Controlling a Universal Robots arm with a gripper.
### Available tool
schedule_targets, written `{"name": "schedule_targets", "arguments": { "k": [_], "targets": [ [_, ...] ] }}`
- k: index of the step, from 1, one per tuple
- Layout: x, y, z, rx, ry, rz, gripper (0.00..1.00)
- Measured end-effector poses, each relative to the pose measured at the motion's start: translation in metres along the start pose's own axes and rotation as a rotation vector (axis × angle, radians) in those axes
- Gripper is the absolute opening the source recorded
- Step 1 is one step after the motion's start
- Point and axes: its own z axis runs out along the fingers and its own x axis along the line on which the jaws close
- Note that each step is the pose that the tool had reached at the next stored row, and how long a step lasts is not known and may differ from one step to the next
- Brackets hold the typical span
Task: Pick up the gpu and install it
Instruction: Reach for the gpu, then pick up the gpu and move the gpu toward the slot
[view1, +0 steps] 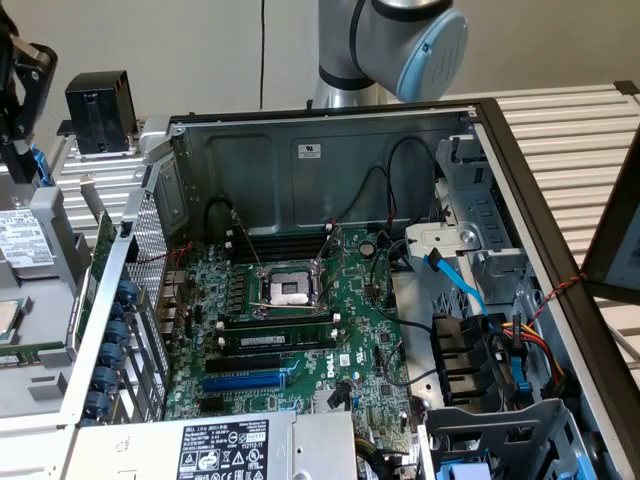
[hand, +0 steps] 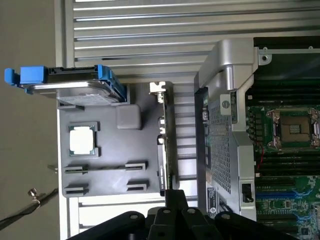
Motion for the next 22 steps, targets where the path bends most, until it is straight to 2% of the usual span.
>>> {"name": "schedule_targets", "arguments": {
  "k": [6, 11, 22],
  "targets": [
    [0.005, 0.0054, 0.006, -0.0071, 0.0005, 0.001, 0.11],
    [0.013, 0.009, 0.0079, -0.0154, 0.0015, 0.001, 0.11],
    [0.013, 0.0091, 0.0079, -0.0158, 0.0014, 0.001, 0.11]
  ]
}}
